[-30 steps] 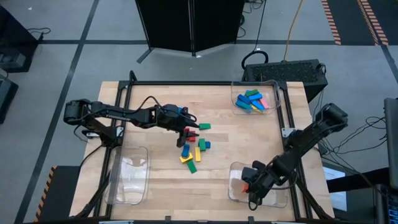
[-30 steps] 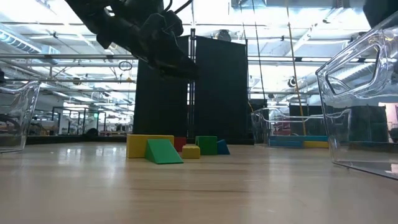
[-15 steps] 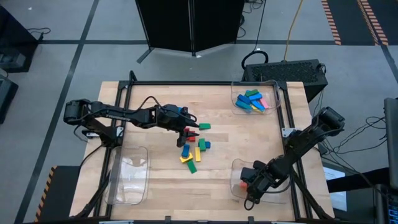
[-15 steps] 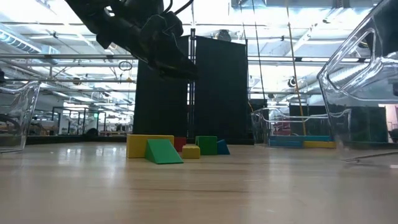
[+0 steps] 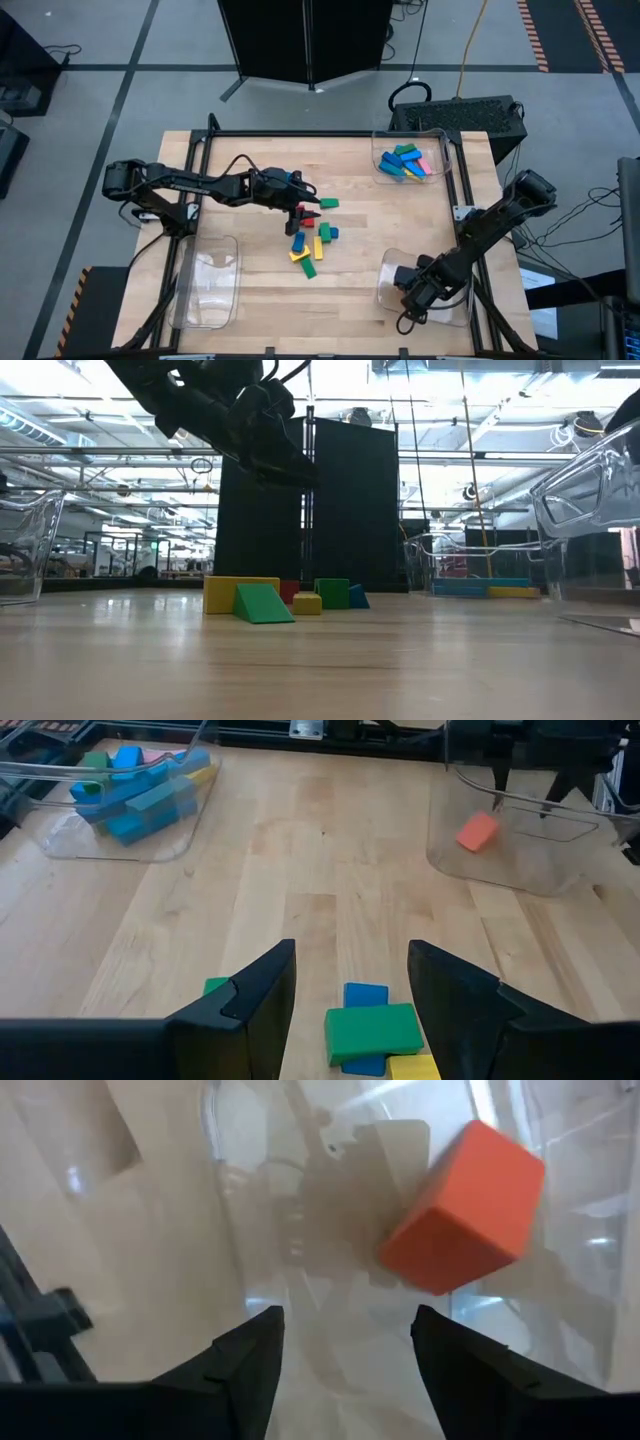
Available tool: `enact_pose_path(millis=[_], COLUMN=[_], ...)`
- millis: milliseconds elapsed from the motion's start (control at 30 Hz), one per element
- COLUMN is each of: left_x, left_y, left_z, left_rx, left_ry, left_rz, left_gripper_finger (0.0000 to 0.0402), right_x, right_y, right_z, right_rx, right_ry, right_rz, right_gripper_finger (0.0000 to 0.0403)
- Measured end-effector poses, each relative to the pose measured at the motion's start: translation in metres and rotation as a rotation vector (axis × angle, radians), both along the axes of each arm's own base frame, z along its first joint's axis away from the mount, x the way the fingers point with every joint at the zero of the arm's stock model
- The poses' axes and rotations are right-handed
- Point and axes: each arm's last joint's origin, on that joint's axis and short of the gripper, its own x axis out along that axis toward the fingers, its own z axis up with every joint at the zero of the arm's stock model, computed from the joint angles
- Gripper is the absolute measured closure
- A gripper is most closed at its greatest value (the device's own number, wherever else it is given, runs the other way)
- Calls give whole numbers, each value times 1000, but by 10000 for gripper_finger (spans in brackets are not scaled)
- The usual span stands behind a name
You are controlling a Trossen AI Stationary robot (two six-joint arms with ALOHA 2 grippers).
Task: Sort blocks by size
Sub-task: Put the blue triangle block into the bottom right transparent bin
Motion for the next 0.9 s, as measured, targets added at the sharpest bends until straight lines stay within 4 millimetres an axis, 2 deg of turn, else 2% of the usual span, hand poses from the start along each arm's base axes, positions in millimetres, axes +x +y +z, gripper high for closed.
enact_pose_path(millis=[133, 200, 333, 433, 533, 633, 733, 900], left_x=[0, 0, 0, 0, 0, 0, 0, -4], left_y=[0, -1, -2, -2, -3, -5, -6, -6], left_z=[0, 0, 0, 0, 0, 0, -2, -8], left_rx=[0, 0, 0, 0, -6, -22, -25, -25], left_ry=[1, 1, 0, 0, 2, 4, 25, 85], left_rz=[-1, -2, -6, -6, -5, -2, -7, -9], left_gripper_finger=[208, 208, 208, 208, 208, 208, 208, 208], right_x=[-5, -7, -2, 3, 9, 18, 34, 73], right_y=[3, 7, 19, 18, 4, -18, -44, -78], right_z=[7, 17, 52, 85, 110, 120, 123, 124], right_rx=[-15, -29, -58, -183, -402, -547, -594, -598], right_ry=[17, 32, -28, -139, -228, -265, -278, -372], right_rz=[20, 31, 48, 72, 68, 18, -28, -9], right_gripper_finger=[196, 200, 212, 221, 230, 240, 248, 251])
